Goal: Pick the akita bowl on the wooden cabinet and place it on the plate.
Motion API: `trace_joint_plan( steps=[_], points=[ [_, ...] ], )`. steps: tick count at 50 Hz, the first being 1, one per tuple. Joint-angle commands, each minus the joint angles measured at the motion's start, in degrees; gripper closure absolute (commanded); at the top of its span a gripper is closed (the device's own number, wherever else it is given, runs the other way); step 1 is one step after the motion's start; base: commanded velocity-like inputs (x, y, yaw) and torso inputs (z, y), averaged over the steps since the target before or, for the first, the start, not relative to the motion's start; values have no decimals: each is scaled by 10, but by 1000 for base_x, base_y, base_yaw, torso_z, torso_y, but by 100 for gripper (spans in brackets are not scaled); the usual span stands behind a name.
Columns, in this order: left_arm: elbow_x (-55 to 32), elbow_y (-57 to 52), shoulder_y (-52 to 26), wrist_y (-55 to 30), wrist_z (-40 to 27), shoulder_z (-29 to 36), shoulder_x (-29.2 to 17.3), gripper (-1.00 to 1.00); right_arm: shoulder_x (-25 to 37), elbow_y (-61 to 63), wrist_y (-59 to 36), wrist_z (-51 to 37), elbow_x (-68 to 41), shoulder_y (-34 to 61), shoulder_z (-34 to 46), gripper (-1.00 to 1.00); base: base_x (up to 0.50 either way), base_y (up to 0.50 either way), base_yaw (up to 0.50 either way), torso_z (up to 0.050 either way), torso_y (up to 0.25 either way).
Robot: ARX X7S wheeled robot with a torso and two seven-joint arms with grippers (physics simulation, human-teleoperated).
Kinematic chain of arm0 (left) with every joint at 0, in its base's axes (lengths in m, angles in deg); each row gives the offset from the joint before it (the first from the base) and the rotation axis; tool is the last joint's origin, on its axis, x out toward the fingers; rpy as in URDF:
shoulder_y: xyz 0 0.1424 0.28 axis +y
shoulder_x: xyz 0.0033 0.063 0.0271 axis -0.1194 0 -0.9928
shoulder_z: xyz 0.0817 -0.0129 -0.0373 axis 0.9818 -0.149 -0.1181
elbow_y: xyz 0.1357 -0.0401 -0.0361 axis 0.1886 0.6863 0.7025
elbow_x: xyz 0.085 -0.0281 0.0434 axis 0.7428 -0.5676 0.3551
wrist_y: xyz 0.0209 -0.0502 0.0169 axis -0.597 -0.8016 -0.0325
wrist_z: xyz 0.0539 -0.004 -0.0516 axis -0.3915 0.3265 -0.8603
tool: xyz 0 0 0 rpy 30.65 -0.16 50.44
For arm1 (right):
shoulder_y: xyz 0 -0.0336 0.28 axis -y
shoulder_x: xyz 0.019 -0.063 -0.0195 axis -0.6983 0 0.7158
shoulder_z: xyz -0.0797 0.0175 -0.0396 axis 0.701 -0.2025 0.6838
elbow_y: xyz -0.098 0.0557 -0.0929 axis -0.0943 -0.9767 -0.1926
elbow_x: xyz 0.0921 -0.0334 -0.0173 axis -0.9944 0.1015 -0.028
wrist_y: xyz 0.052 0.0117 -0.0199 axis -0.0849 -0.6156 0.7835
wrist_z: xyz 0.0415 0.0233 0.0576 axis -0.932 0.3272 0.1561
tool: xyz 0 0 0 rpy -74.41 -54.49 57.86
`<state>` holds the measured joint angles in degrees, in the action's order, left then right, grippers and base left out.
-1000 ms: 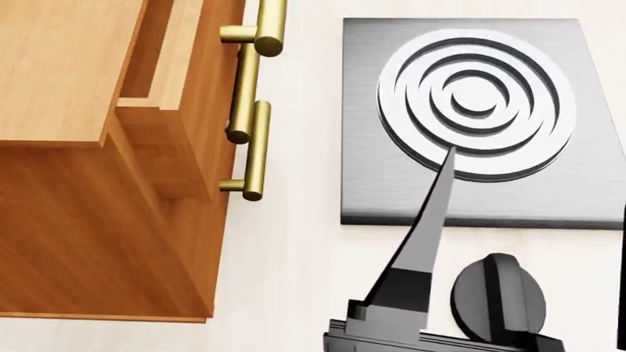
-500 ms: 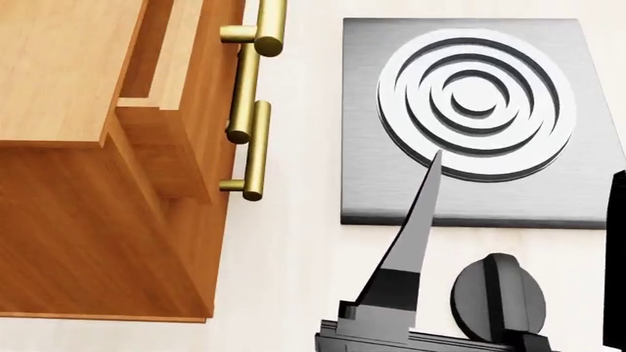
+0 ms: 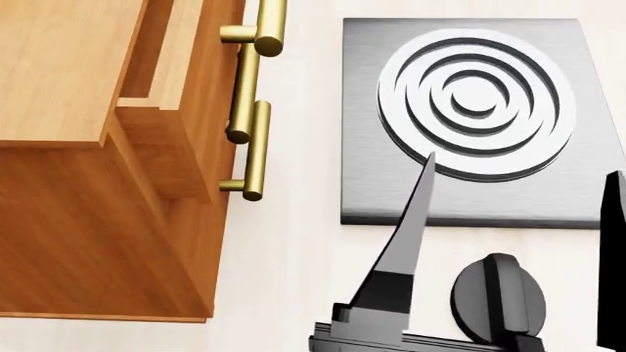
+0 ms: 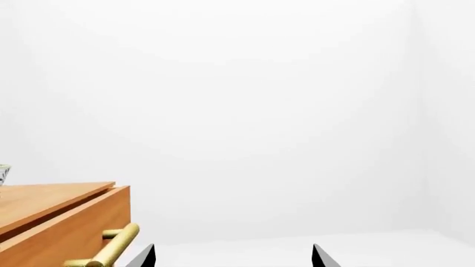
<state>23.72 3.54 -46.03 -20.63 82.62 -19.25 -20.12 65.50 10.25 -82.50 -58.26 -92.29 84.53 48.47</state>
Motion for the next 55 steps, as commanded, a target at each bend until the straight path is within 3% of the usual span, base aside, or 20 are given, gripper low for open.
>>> trace_joint_plan(
  steps=[1,20,23,26,27,33,45,55],
  points=[
    [-6,-31,12,-54,19,22,-19,-100,-7,-6,-3,4,4,2,7,-100,0,0,0,0,0],
    [0,-14,2,-67,30,39,-18,-100,-5,-3,-3,0,4,5,11,-100,0,0,0,0,0],
    [-12,11,-8,-104,12,0,-11,-100,-4,-5,1,1,4,4,11,-100,0,0,0,0,0],
    [-12,12,-11,-111,25,18,-10,-100,-4,-6,0,1,5,4,11,-100,0,0,0,0,0],
    [-22,4,-10,-143,65,59,-11,-100,-4,-8,4,2,4,3,11,-100,0,0,0,0,0],
    [-28,32,-25,-155,80,63,-6,-100,-4,-8,3,1,4,4,12,-100,0,0,0,0,0],
    [-26,105,-57,-160,74,4,12,-100,-5,-6,1,0,3,5,12,-100,0,0,0,0,0],
    [122,111,-58,-159,125,-88,31,-100,-1,-4,4,-3,3,5,12,-100,0,0,0,0,0]
  ],
)
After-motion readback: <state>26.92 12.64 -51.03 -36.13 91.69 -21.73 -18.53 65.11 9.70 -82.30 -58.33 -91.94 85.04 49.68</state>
